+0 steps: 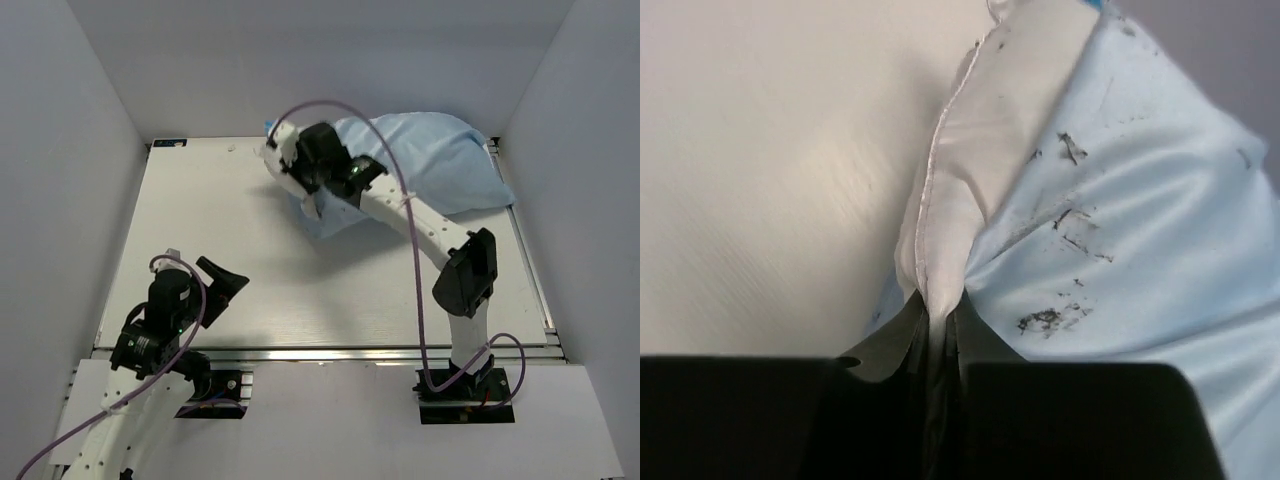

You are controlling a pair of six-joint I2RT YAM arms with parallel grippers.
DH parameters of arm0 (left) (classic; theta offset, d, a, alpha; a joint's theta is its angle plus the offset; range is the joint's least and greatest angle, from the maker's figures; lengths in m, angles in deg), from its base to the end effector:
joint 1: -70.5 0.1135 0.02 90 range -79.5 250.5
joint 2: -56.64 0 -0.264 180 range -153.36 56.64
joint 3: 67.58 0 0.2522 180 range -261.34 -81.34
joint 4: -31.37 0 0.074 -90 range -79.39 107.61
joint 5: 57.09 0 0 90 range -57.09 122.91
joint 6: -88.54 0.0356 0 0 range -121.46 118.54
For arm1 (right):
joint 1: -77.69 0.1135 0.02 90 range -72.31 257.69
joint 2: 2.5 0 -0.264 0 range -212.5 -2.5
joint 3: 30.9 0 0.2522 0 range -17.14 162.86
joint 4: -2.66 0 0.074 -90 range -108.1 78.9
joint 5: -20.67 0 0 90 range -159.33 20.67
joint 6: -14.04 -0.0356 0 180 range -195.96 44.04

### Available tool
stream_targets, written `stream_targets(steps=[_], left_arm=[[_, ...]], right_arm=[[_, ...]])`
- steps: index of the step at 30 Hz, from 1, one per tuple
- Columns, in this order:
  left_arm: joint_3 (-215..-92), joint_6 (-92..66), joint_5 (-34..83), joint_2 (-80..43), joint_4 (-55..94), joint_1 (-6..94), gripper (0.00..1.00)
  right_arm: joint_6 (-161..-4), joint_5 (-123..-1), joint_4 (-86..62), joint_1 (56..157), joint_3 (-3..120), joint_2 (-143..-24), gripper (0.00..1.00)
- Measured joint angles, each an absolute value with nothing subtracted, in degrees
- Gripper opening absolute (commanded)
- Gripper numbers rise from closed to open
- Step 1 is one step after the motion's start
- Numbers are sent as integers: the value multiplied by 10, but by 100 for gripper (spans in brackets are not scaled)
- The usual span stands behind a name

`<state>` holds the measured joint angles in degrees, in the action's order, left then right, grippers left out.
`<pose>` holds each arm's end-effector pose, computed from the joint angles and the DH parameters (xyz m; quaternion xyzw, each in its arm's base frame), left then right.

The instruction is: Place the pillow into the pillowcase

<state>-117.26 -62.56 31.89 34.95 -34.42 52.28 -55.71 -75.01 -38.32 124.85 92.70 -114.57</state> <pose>0.0796 -0.0269 0.2623 -0.3246 0.8373 -0.2869 0.3336 0.3164 0.3361 0.3548 -0.4579 0.7314 0.0755 0.4997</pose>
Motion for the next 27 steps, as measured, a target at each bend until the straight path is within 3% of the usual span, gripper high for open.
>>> stream_targets(steps=[4, 6, 11, 14, 19, 22, 27], left_arm=[[-1166, -624, 314, 312, -308, 523, 98], [-1166, -623, 314, 298, -292, 523, 98], [-1167, -620, 327, 270, -257, 523, 98], [-1188, -610, 345, 259, -238, 523, 98], [-1314, -578, 386, 225, -202, 523, 98], [-1414, -555, 393, 193, -183, 523, 98], [-1481, -536, 371, 150, -146, 523, 98]], right_arm=[[-627, -684, -441, 1241, 1174, -1179, 0], [-664, -650, -398, 1243, 1189, -1150, 0], [-781, -577, -291, 1231, 1082, -1015, 0], [-865, -530, -236, 1172, 1048, -974, 0], [-916, -497, -142, 1086, 894, -897, 0], [-921, -487, -106, 1090, 797, -855, 0], [-923, -462, -77, 1106, 758, -850, 0]])
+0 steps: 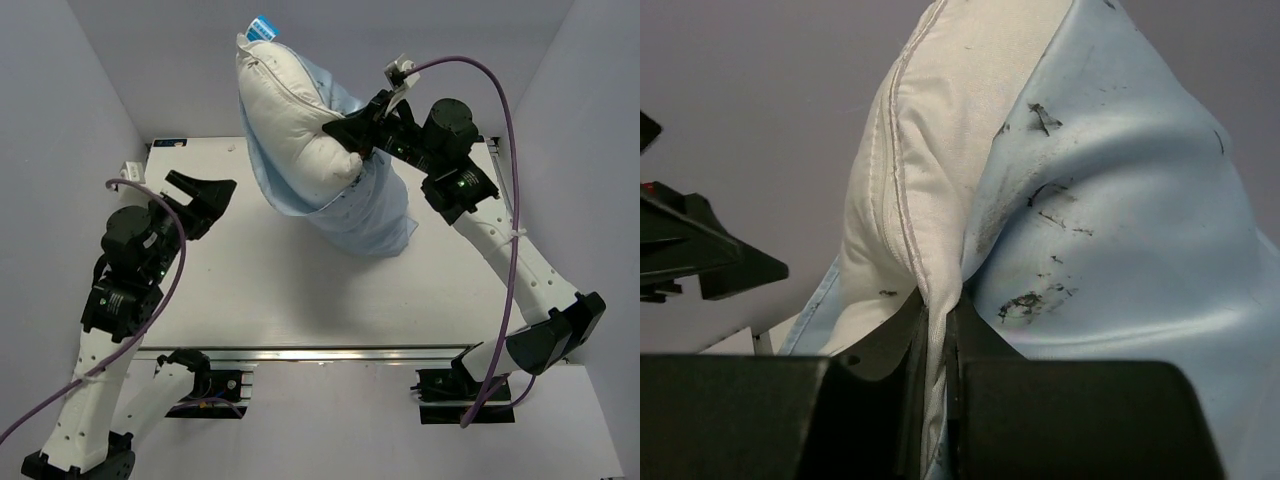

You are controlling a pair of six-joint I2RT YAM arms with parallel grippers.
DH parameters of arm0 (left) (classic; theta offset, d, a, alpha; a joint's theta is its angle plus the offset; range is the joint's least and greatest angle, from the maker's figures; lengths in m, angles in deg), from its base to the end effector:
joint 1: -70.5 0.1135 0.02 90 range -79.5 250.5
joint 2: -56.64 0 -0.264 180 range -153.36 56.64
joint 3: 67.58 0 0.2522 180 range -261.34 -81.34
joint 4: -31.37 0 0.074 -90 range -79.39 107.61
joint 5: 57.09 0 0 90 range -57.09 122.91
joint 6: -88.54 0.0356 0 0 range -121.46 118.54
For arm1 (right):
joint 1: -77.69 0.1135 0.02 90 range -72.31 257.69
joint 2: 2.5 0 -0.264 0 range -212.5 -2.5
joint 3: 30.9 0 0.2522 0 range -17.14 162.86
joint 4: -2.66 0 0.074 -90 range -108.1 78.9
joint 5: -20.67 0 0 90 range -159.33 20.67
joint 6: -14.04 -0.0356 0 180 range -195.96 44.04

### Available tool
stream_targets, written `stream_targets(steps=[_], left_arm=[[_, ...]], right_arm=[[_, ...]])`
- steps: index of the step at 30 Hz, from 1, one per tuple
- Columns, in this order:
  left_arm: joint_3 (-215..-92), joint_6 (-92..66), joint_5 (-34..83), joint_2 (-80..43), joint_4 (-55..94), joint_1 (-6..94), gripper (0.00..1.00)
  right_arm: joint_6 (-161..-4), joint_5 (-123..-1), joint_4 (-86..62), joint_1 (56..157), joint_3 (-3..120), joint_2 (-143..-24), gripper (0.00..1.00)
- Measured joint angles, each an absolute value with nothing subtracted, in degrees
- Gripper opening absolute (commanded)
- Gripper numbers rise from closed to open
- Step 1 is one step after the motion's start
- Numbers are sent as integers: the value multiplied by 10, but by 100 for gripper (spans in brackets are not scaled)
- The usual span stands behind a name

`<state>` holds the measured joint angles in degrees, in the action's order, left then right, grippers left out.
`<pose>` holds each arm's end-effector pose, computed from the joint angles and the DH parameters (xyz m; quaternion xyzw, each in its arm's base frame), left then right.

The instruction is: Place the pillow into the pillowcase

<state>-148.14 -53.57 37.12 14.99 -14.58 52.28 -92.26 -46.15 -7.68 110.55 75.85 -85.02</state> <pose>0.1221 -0.0374 0.4339 -0.2415 0.7091 -0.3587 0.5570 0.2605 0.1850 0.5044 -0.2435 0.5748 0.4335 0.6500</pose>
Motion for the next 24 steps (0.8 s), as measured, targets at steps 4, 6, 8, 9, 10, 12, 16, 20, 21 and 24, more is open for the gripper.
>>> stream_targets(steps=[4, 6, 8, 9, 10, 12, 16, 20, 21, 24], left_arm=[[-1477, -534, 341, 109, -128, 523, 98], [-1476, -534, 327, 83, -119, 523, 98], [-1476, -533, 317, 59, -114, 523, 98], [-1476, -531, 312, 49, -111, 523, 98], [-1476, -530, 307, 39, -107, 523, 98], [-1476, -529, 296, 24, -97, 523, 98], [-1492, -529, 279, 3, -88, 523, 98], [-1499, -529, 278, 12, -81, 523, 98], [-1500, -529, 278, 18, -81, 523, 98], [-1501, -529, 279, 43, -82, 523, 97]], right_arm=[[-923, -448, -75, 1106, 756, -850, 0], [-923, -446, -74, 1106, 755, -850, 0], [-923, -443, -69, 1106, 751, -850, 0], [-923, -441, -67, 1107, 748, -849, 0], [-923, -440, -66, 1108, 747, -849, 0], [-922, -440, -63, 1112, 741, -847, 0], [-919, -440, -63, 1120, 727, -842, 0], [-913, -441, -62, 1123, 719, -840, 0], [-911, -441, -63, 1123, 719, -840, 0], [-905, -442, -65, 1123, 719, -840, 0]])
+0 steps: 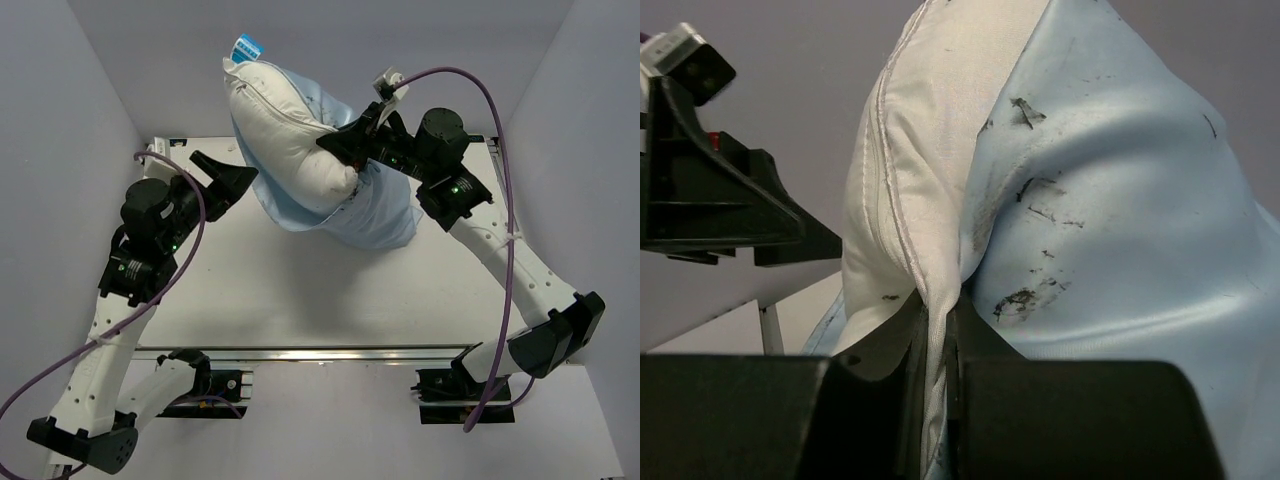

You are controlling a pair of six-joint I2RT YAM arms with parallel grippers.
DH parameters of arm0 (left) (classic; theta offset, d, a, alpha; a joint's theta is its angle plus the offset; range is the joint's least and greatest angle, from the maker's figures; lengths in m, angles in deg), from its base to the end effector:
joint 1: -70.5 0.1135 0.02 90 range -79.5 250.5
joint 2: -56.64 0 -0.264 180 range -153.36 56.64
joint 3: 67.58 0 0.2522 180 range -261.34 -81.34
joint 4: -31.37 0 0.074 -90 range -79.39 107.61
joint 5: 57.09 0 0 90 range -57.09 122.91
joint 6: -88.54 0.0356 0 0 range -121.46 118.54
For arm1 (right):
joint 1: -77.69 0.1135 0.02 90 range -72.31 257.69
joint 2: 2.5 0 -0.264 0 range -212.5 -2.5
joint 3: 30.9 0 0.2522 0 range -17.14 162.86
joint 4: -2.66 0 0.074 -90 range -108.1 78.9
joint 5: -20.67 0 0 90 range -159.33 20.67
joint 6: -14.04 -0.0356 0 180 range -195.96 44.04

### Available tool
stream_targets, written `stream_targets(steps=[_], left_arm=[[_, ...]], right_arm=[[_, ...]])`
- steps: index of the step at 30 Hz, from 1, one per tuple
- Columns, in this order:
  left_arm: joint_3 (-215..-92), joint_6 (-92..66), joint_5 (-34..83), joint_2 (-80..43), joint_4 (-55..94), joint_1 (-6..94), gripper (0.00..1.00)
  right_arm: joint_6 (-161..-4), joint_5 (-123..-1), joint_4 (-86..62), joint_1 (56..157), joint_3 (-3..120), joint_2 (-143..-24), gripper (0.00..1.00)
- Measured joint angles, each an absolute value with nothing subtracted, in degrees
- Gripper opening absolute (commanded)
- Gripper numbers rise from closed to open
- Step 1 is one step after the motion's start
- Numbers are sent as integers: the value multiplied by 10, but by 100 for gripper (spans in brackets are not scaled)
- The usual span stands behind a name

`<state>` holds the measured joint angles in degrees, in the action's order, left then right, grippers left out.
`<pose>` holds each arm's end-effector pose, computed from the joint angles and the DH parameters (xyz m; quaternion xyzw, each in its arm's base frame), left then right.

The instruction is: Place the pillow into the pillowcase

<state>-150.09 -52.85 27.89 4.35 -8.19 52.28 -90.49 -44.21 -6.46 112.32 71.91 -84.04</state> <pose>0.1742 -0.0606 0.4315 -0.1902 0.7380 -0.3965 0.5118 0.2547 0.1943 0.4885 -0.2736 0.5743 0.4401 0.6337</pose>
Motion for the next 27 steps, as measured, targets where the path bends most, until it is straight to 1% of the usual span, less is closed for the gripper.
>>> stream_targets(steps=[3, 4, 10, 12, 13, 14, 15, 17, 18, 23, 27], left_arm=[[-1502, -527, 279, 60, -85, 523, 95], [-1502, -527, 277, 61, -86, 523, 93], [-1467, -530, 262, 32, -62, 523, 85], [-1452, -530, 258, 6, -54, 523, 73], [-1446, -532, 255, -9, -47, 523, 63], [-1443, -533, 253, -26, -42, 523, 49], [-1439, -536, 251, -39, -35, 523, 28], [-1437, -535, 247, -67, -20, 523, 11], [-1437, -534, 245, -78, -9, 523, 0], [-1454, -535, 232, -104, 25, 523, 0], [-1499, -533, 240, -76, 12, 523, 0]], right_arm=[[-904, -442, -66, 1123, 719, -843, 0], [-904, -442, -66, 1123, 719, -844, 0], [-904, -441, -69, 1124, 719, -848, 0], [-903, -441, -71, 1125, 719, -849, 0], [-903, -442, -71, 1126, 719, -849, 0], [-902, -442, -72, 1127, 718, -849, 0], [-900, -443, -72, 1128, 717, -849, 0], [-896, -443, -73, 1130, 713, -849, 0], [-893, -445, -74, 1131, 711, -849, 0], [-855, -476, -82, 1142, 703, -850, 0], [-800, -529, -84, 1150, 699, -863, 0]])
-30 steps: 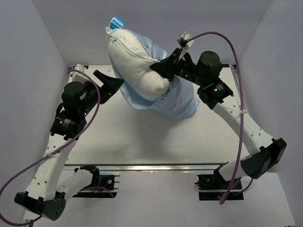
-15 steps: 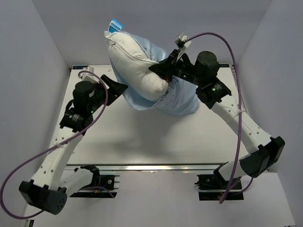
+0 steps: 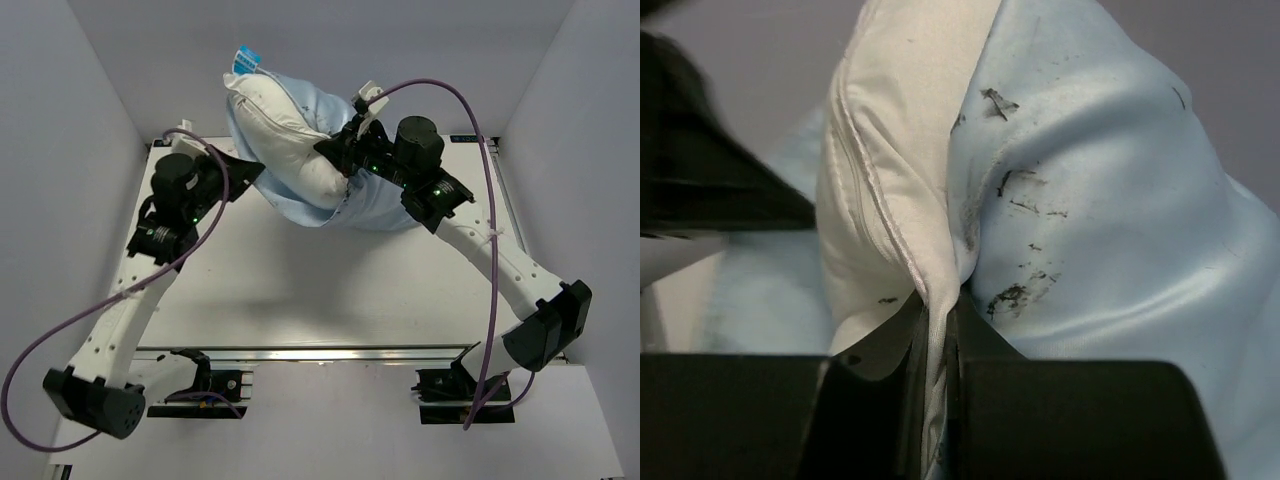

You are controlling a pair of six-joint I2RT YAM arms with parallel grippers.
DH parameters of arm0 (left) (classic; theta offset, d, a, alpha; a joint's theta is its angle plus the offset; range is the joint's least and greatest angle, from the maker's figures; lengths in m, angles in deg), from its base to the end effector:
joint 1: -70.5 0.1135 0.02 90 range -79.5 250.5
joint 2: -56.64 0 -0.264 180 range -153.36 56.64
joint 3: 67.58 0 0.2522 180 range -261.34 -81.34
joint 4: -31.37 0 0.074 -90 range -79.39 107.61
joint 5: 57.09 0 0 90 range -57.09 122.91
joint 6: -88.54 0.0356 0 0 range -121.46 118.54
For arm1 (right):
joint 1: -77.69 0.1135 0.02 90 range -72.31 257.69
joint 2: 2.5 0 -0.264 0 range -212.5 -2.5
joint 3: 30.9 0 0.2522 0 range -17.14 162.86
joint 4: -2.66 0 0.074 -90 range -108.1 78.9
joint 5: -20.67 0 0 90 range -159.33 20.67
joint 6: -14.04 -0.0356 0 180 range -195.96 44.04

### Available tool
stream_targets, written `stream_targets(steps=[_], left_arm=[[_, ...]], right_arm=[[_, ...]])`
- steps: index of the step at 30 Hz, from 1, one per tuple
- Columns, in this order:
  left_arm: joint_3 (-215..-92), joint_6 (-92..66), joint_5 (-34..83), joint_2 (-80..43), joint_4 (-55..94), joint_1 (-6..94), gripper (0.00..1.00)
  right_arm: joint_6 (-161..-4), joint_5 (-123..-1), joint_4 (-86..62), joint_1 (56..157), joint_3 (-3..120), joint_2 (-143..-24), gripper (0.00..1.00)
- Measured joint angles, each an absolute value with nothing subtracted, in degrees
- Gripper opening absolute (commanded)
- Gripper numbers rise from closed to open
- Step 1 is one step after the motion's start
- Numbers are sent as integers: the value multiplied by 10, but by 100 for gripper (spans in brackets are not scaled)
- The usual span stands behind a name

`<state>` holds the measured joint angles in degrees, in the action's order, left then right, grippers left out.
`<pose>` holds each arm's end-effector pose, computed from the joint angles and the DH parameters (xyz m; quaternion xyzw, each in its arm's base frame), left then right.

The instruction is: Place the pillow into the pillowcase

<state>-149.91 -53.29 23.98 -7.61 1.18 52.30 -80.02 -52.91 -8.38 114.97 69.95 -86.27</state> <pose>0.2375 -0.0839 0.4067 -0.1775 0.7564 -0.4092 0.4785 0.2644 0.2139 0.4614 -0.2910 0.6040 0.3491 0.6547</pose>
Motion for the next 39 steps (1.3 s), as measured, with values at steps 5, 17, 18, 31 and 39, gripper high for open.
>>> stream_targets(steps=[5, 17, 18, 31, 39], left_arm=[[-1523, -530, 264, 9, -44, 523, 0], [-1533, -544, 253, -7, -16, 523, 0], [-1531, -546, 249, -8, -9, 523, 0], [-1503, -565, 218, -21, 50, 524, 0], [-1470, -575, 219, 10, 63, 524, 0]], right_arm=[[-744, -583, -79, 1150, 688, -878, 16], [-644, -563, -68, 1142, 699, -848, 79], [-639, -554, -69, 1141, 706, -841, 77], [-541, -419, -10, 1200, 753, -801, 84], [-482, -408, -8, 1273, 817, -895, 45]])
